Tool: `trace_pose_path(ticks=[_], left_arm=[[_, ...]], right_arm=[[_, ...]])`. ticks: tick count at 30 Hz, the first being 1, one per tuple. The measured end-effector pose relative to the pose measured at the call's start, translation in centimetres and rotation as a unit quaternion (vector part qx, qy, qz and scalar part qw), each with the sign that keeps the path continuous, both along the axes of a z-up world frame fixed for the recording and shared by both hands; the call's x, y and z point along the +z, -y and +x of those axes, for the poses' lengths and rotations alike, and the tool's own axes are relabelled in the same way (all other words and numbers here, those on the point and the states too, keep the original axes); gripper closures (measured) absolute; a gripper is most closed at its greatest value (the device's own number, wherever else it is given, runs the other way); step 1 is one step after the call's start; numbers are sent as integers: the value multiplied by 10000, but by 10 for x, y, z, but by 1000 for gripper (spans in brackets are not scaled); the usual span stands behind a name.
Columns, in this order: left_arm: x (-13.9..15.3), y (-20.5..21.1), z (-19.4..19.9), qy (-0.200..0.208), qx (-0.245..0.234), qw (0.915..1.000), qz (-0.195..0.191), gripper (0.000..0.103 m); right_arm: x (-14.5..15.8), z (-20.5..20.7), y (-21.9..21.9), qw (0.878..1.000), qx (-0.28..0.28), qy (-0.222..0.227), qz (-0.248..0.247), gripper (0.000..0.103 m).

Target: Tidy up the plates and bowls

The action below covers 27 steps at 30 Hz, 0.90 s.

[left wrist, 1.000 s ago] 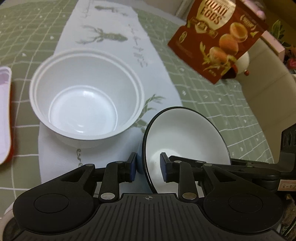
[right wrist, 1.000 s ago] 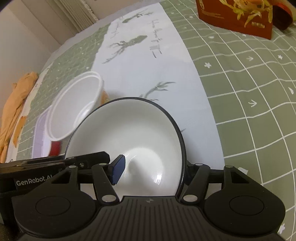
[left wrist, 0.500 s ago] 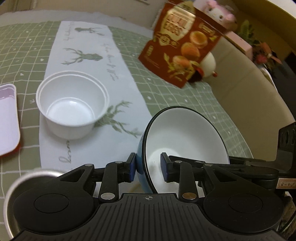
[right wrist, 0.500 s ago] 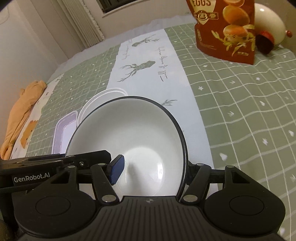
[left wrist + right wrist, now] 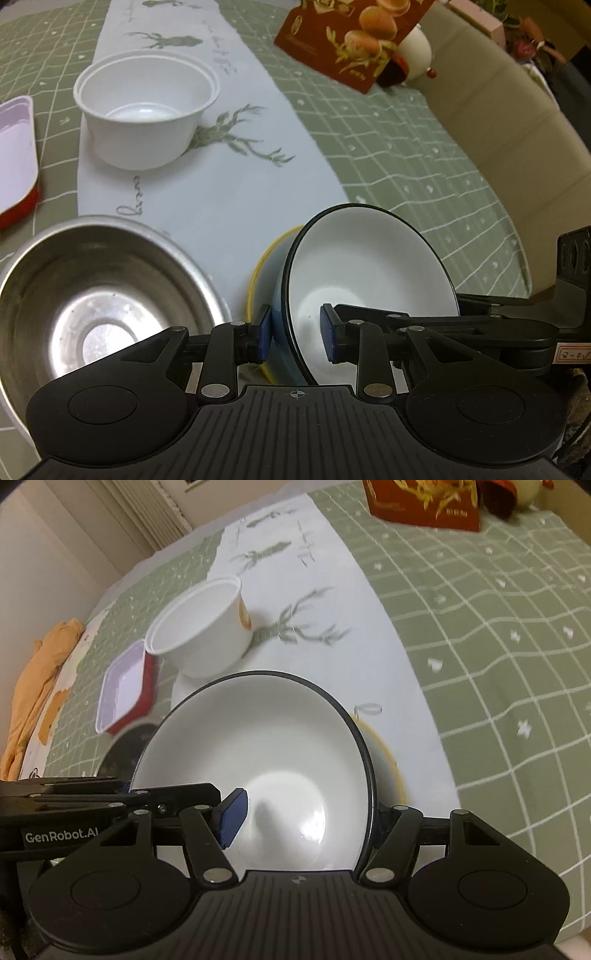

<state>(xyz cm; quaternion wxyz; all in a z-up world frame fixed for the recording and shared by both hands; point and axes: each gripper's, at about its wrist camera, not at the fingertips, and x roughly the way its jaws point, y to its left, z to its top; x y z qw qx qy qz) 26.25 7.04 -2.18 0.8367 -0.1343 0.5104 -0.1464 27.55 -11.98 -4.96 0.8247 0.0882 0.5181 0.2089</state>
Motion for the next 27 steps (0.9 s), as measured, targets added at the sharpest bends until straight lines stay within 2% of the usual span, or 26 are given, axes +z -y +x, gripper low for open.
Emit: trace_pose_path(ticks=[22,27], left_arm=[[1,2,6,45,-13,10000,86,76],[2,4,5,66,-80,9997,209,79]], right_arm=[[-9,5,-6,9998,110,20,-190,35],[-8,2,-8,9994,148,15,-300,35]])
